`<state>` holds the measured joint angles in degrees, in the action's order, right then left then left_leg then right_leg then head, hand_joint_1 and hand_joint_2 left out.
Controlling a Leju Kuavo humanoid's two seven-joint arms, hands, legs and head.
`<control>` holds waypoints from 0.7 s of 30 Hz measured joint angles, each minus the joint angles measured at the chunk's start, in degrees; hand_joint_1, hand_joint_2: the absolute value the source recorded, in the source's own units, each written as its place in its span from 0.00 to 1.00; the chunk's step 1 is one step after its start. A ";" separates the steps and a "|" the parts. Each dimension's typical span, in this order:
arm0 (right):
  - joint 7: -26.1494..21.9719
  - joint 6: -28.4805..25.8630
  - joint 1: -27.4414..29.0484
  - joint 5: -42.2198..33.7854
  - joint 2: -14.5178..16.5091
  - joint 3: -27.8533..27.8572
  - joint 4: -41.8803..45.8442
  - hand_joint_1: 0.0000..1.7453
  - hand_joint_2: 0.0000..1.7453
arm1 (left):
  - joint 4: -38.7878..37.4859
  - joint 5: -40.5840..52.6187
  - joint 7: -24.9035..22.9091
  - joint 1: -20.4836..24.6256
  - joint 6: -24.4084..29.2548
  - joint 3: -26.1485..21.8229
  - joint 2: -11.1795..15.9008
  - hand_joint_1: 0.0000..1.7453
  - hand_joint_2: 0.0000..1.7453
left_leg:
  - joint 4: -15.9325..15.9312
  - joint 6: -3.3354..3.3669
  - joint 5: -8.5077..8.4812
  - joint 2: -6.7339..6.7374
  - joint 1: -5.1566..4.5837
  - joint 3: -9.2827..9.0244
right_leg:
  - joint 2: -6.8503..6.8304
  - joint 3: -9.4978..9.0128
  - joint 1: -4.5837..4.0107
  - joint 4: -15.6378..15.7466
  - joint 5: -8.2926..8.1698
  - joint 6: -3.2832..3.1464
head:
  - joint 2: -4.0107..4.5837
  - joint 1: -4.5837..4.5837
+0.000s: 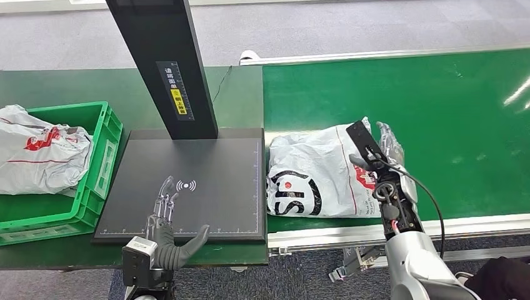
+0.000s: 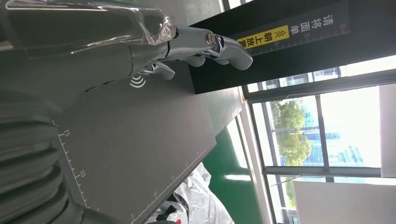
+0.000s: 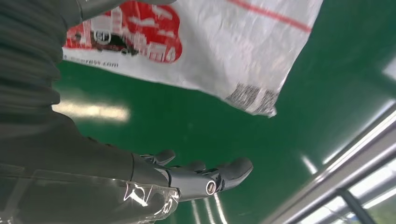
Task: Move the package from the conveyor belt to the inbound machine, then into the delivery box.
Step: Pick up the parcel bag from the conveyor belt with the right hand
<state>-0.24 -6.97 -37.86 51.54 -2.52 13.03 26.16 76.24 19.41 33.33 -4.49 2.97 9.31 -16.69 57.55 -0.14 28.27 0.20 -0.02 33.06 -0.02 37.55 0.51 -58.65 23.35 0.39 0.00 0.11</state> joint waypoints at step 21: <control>5.82 10.03 -5.28 3.51 -0.29 4.74 -9.07 0.00 1.00 | -1.42 -0.98 1.08 0.34 -0.78 -0.30 0.89 0.00 1.00 | -0.02 0.00 0.00 -0.07 0.03 0.03 | -0.01 0.00 0.00 0.00 0.02 -0.01 | 0.02 0.00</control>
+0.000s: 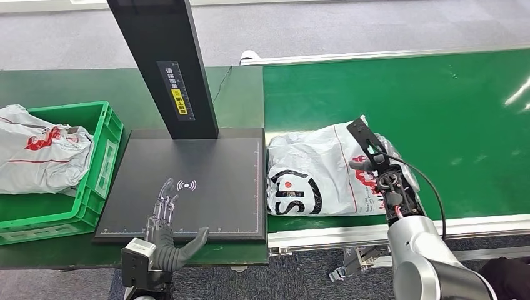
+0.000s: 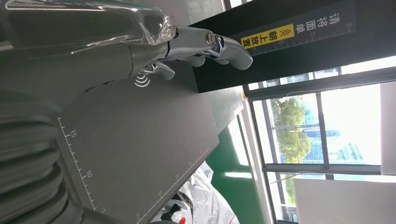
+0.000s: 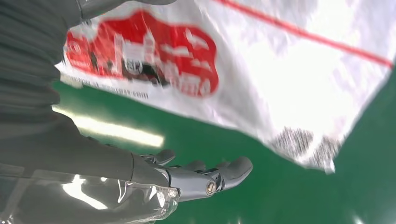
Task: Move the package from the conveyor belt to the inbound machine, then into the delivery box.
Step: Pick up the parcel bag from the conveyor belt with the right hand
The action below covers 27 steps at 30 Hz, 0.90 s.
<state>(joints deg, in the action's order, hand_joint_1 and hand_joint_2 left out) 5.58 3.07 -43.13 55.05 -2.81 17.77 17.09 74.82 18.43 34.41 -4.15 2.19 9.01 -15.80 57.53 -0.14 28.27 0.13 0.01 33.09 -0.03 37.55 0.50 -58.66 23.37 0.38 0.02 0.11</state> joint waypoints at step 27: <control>13.16 6.05 0.33 8.94 2.03 -3.70 -1.79 0.00 1.00 | -1.60 -0.09 0.19 1.37 -0.15 0.10 0.39 0.00 1.00 | 0.01 0.00 0.00 0.00 0.00 -0.01 | 0.00 0.00 0.00 0.00 0.00 0.00 | 0.00 0.00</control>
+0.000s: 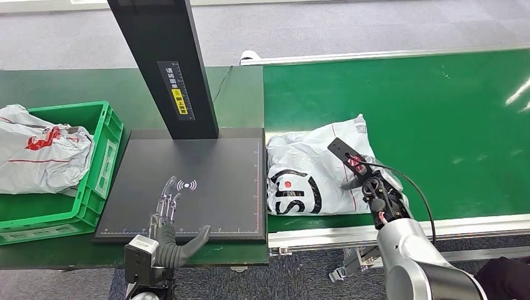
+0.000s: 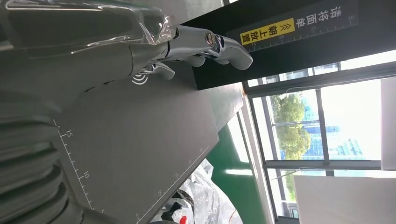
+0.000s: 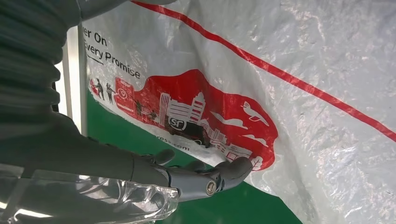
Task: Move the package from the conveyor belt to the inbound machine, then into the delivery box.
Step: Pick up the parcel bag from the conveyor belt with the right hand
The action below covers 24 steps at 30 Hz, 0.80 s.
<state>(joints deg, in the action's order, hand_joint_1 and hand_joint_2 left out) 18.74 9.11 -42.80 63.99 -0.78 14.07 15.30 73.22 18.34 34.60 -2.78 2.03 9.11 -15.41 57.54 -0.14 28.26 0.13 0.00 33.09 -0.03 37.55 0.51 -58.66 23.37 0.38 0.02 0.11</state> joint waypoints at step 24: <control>2.35 6.72 -2.47 4.86 0.50 -4.51 -0.40 1.00 1.00 | 0.00 -1.02 -0.17 0.19 0.78 0.02 0.07 0.00 1.00 | 0.00 0.00 0.00 0.00 0.00 0.01 | 0.00 0.00 0.00 0.00 0.00 0.00 | 0.00 0.00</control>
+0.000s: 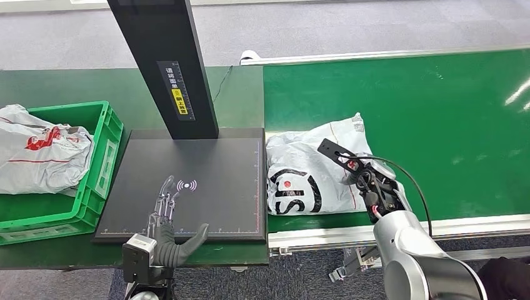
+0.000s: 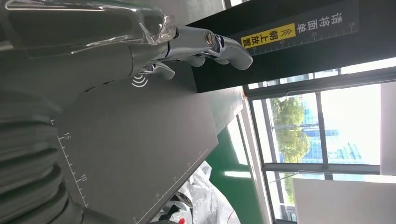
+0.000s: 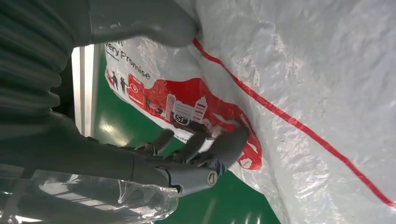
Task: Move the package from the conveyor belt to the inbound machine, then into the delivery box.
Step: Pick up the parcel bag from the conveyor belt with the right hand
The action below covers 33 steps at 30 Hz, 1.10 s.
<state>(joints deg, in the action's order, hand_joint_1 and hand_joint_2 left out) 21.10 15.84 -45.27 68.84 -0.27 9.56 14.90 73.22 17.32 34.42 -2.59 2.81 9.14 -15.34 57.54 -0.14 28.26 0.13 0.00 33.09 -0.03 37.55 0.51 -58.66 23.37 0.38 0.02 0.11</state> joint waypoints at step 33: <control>-8.17 -29.59 -5.03 5.34 1.77 -1.79 0.68 0.00 1.00 | 1.16 -0.21 -0.98 -0.87 2.34 0.68 0.10 0.00 1.00 | 0.00 -0.01 -0.02 0.00 0.00 0.00 | -0.05 -0.01 0.00 -0.01 0.00 0.00 | 0.00 0.01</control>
<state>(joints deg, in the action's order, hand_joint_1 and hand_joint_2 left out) 12.93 -13.75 -50.30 74.18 1.50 7.78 15.57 74.38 17.11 33.44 -3.46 5.16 9.81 -15.25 57.54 -0.15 28.24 0.13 0.00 33.10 -0.07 37.54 0.51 -58.67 23.36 0.38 0.02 0.12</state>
